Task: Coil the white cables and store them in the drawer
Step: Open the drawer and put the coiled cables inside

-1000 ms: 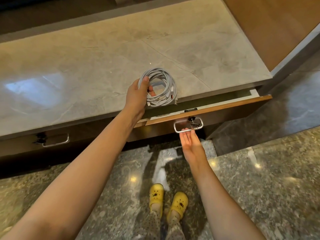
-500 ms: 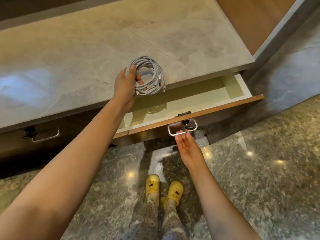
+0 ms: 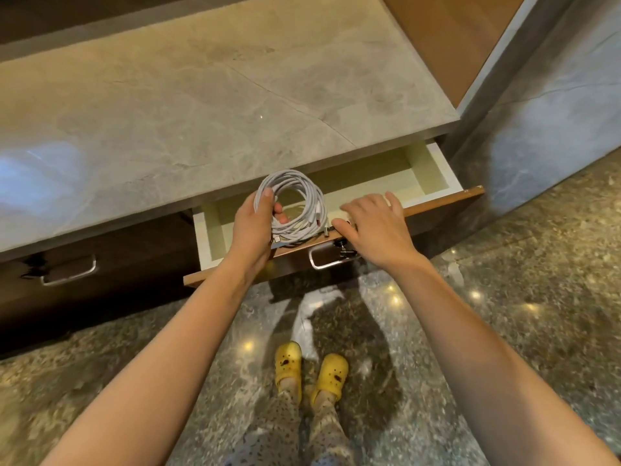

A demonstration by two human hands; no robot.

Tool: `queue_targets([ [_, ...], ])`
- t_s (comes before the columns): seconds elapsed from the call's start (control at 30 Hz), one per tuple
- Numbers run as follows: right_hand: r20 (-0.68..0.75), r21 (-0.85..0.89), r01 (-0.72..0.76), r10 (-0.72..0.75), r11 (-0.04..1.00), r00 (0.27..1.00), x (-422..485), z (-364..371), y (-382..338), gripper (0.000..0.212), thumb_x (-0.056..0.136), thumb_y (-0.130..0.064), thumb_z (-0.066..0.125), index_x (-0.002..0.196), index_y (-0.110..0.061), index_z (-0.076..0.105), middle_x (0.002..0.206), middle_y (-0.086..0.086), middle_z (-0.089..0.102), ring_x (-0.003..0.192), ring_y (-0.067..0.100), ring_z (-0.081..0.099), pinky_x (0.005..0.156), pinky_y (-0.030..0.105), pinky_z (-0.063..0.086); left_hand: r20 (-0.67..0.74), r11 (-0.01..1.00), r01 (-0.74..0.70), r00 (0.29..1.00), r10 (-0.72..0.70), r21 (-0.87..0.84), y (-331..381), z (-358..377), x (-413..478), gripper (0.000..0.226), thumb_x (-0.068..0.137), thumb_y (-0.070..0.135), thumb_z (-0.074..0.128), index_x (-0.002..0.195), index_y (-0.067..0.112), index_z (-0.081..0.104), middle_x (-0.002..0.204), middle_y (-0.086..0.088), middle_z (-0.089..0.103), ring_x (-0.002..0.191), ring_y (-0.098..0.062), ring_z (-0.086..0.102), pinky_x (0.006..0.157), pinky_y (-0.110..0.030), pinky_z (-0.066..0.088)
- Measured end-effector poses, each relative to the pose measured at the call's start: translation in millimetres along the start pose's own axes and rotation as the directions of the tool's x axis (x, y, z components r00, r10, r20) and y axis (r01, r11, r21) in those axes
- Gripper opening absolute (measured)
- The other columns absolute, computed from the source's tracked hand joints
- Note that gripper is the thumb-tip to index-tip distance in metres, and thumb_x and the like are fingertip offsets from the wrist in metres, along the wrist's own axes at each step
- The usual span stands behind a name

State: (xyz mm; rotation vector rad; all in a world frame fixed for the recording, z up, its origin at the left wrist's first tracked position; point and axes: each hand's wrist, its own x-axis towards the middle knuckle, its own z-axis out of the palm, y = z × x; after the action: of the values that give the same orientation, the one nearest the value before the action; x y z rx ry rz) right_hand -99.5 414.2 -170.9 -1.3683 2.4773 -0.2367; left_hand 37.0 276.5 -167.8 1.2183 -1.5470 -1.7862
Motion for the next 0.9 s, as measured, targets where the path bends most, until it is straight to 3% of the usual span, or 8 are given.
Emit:
queue_targets([
  [0.2, -0.11, -0.14, 0.027, -0.043, 0.99, 0.993, -14.1, 17.5, 2.8, 0.055, 0.092, -0.049, 0.018, 0.097, -0.019, 0.065, 0.095, 0.001, 0.062, 0.09, 0.024, 0.053, 0.085, 0.037, 0.032, 0.098, 0.994, -0.029, 0.995, 0.019, 0.103, -2.0, 3.2, 4.5, 0.022, 0.1, 0.022, 0.039, 0.086, 0.015, 0.054, 0.068, -0.003, 0.05, 0.043, -0.002, 0.049, 0.047, -0.016, 0.039],
  [0.3, -0.185, -0.26, 0.085, -0.136, 0.962, 0.973, -28.9, 22.6, 4.3, 0.018, 0.086, -0.036, 0.057, 0.084, -0.019, 0.063, 0.078, 0.002, 0.061, 0.073, 0.025, 0.055, 0.072, 0.039, 0.042, 0.184, 0.99, -0.025, 0.983, -0.001, 0.136, -8.0, 6.7, 13.0, 0.023, 0.1, 0.024, 0.04, 0.084, 0.015, 0.054, 0.068, -0.002, 0.052, 0.05, -0.006, 0.05, 0.052, -0.021, 0.04],
  [0.33, -0.218, -0.258, 0.08, -0.139, 0.963, 0.966, -33.9, 25.7, 5.5, 0.015, 0.084, -0.034, 0.063, 0.082, -0.019, 0.063, 0.075, 0.002, 0.06, 0.07, 0.025, 0.055, 0.071, 0.038, 0.044, 0.206, 0.99, -0.01, 0.978, -0.02, 0.142, -11.6, 7.7, 16.9, 0.022, 0.1, 0.024, 0.041, 0.085, 0.015, 0.055, 0.069, -0.002, 0.052, 0.052, -0.008, 0.051, 0.055, -0.024, 0.04],
  [0.47, -0.218, -0.133, 0.031, -0.06, 0.991, 0.974, -47.2, 33.7, 10.4, 0.048, 0.095, -0.048, 0.032, 0.085, -0.014, 0.065, 0.081, 0.002, 0.06, 0.076, 0.024, 0.054, 0.079, 0.038, 0.04, 0.266, 0.968, 0.023, 0.96, -0.092, 0.252, -32.6, 13.8, 31.8, 0.022, 0.1, 0.027, 0.04, 0.095, 0.013, 0.055, 0.067, -0.002, 0.053, 0.056, -0.015, 0.051, 0.057, -0.031, 0.04],
  [0.6, -0.178, -0.116, 0.012, -0.033, 0.993, 0.983, -53.1, 33.5, 9.0, 0.049, 0.091, -0.051, 0.029, 0.086, -0.018, 0.065, 0.083, -0.002, 0.06, 0.078, 0.022, 0.054, 0.081, 0.035, 0.034, 0.283, 0.936, 0.048, 0.947, -0.154, 0.349, -50.4, 16.6, 43.7, 0.026, 0.1, 0.029, 0.039, 0.086, 0.013, 0.054, 0.066, -0.005, 0.054, 0.057, -0.019, 0.053, 0.061, -0.033, 0.046],
  [0.7, -0.172, -0.091, -0.001, -0.015, 0.996, 0.985, -53.6, 32.6, 8.4, 0.05, 0.091, -0.052, 0.027, 0.088, -0.02, 0.065, 0.084, -0.004, 0.059, 0.081, 0.021, 0.054, 0.082, 0.033, 0.027, 0.193, 0.893, 0.012, 0.975, -0.11, 0.449, -56.6, 22.6, 44.5, 0.021, 0.1, 0.029, 0.039, 0.089, 0.02, 0.054, 0.071, -0.005, 0.058, 0.069, -0.024, 0.058, 0.072, -0.042, 0.05],
  [0.8, -0.16, -0.084, 0.004, -0.018, 0.996, 0.987, -53.1, 31.4, 7.8, 0.053, 0.091, -0.053, 0.024, 0.091, -0.02, 0.065, 0.087, -0.004, 0.06, 0.084, 0.02, 0.054, 0.084, 0.033, 0.026, 0.134, 0.739, -0.128, 0.99, 0.052, 0.661, -64.5, 28.3, 43.6, 0.028, 0.099, 0.029, 0.039, 0.109, 0.013, 0.059, 0.103, -0.012, 0.063, 0.101, -0.026, 0.054, 0.084, -0.033, 0.04],
  [0.9, -0.167, -0.086, 0.017, -0.031, 0.996, 0.985, -50.9, 31.2, 8.2, 0.055, 0.091, -0.053, 0.023, 0.092, -0.019, 0.065, 0.088, -0.004, 0.06, 0.084, 0.021, 0.054, 0.085, 0.033, 0.026, 0.063, 0.64, -0.082, 0.997, 0.053, 0.764, -70.7, 26.0, 47.4, 0.038, 0.098, 0.033, 0.038, 0.122, 0.009, 0.055, 0.125, -0.015, 0.056, 0.12, -0.031, 0.042, 0.095, -0.035, 0.032],
])
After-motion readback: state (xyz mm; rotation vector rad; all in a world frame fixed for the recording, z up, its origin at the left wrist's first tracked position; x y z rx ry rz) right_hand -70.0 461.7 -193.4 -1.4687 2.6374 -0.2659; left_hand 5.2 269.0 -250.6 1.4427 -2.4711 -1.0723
